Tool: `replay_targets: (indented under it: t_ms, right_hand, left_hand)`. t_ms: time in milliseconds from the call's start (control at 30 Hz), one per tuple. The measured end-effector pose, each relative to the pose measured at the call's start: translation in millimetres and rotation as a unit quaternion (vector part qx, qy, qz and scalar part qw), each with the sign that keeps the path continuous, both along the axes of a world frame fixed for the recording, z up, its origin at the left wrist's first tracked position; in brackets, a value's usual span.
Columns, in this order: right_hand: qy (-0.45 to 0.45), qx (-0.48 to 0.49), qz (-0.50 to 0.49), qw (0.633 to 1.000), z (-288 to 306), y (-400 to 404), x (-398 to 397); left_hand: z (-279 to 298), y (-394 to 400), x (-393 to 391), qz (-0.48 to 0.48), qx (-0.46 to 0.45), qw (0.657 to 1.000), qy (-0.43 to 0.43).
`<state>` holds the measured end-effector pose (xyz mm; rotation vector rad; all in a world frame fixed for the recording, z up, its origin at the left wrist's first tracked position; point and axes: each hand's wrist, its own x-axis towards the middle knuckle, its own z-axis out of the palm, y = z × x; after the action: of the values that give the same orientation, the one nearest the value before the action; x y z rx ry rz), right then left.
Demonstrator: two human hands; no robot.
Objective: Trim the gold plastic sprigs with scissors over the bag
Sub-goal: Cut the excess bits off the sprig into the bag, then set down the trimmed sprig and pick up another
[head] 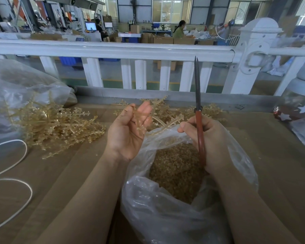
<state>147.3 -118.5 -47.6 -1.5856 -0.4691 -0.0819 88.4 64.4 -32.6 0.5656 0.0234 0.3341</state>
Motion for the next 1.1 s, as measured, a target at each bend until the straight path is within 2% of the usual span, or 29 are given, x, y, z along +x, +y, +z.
replay_targets:
  t_ms: [333, 467, 600, 667, 800, 900, 1000, 1100]
  right_hand:
    - [-0.005, 0.020, 0.018, 1.000, -0.7, -0.6, 0.0]
    - [0.000, 0.015, 0.013, 1.000, -0.4, -0.5, 0.4]
    - [0.001, 0.004, 0.002, 1.000, 0.1, -0.3, -1.4]
    - [-0.010, -0.011, -0.008, 1.000, 0.4, -1.0, -1.9]
    - [-0.037, -0.086, -0.049, 0.994, -4.9, 0.7, -0.3]
    - [-0.063, -0.176, -0.077, 0.979, -12.1, 4.3, 2.3]
    - [-0.103, -0.243, -0.098, 0.960, -16.8, 6.7, 3.8]
    - [-0.130, -0.266, -0.114, 0.948, -21.6, 7.6, 5.3]
  left_hand:
    - [1.3, 9.3, -0.8, 0.017, -0.050, 0.999, 0.003]
    - [0.8, 29.2, -7.3, 0.047, -0.122, 0.991, -0.004]
    - [-0.2, 55.6, -16.7, 0.135, -0.193, 0.972, -0.018]
    - [-0.2, 69.0, -18.5, 0.218, -0.183, 0.959, -0.002]
    - [-6.9, 79.1, -13.9, 0.381, -0.109, 0.917, 0.052]
    - [-10.0, 77.4, -11.5, 0.495, -0.040, 0.862, 0.103]
    - [-10.2, 76.9, -12.6, 0.556, 0.003, 0.821, 0.128]
    - [-12.1, 75.7, -14.8, 0.608, 0.074, 0.763, 0.205]
